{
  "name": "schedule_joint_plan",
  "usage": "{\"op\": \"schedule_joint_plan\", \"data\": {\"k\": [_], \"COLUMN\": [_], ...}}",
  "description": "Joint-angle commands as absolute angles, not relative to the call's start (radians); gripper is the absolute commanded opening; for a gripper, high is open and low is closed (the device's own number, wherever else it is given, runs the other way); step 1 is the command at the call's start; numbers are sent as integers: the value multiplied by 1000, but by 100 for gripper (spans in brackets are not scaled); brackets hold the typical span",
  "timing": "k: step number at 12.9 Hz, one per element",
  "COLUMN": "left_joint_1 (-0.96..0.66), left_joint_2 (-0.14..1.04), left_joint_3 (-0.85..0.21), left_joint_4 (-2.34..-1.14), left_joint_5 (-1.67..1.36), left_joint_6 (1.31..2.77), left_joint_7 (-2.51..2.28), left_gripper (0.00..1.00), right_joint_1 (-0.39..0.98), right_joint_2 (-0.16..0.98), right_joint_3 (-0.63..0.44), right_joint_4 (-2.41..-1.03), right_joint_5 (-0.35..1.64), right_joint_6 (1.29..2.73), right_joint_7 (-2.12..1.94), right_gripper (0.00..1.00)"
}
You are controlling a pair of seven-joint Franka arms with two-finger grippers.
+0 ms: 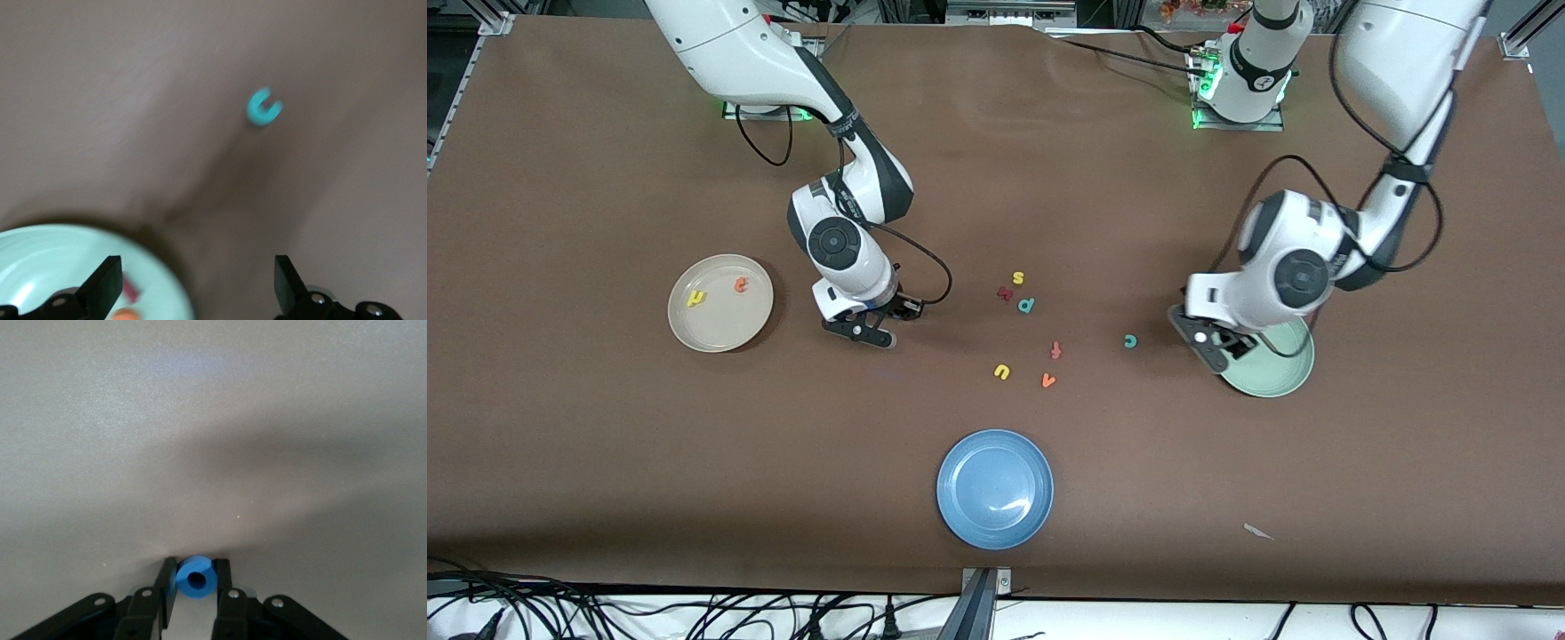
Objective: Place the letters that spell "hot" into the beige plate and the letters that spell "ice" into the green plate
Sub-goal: 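Grasp the blue o with the right gripper while the left gripper drops e, then carry the blue o to the white plate while the left gripper grasps cyan c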
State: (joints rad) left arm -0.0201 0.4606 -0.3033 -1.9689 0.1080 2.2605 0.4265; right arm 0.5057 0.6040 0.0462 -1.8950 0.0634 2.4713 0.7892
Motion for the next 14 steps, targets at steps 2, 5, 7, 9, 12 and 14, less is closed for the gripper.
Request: {"op": "schedule_joint_plan", "data": {"k": [2,5,7,9,12,14], "left_joint_1": [-84,-124,-144,-153,-155,-155], "left_joint_2": [455,501,541,590,612,624], "left_joint_3": [-314,-314,-314,-313,-311,-311], "left_joint_4": [-1965,-1957,-1951,-1899,-1887,-1885], "left_joint_5": [86,101,103,185,300,344], "left_joint_6": [2250,2313,2399,2414,2416,2418], "left_joint_7": [103,-15,-8,-6,-3,-3], "left_gripper": [100,100,100,90,77,71], "right_joint_1": [506,506,506,506,503,485], "right_joint_2": [528,477,457,451,454,463], "right_joint_3": [-14,-118,-182,-244,-322,-340], "right_joint_4": [-1788,-1744,-1749,-1765,-1815,-1863], "right_joint_5": [72,75,77,77,78,78], "right_joint_6": [2199,2005,1930,1907,1925,1968], "right_joint_7": [764,588,474,363,203,123], "right_gripper": [19,19,19,19,20,20]}}
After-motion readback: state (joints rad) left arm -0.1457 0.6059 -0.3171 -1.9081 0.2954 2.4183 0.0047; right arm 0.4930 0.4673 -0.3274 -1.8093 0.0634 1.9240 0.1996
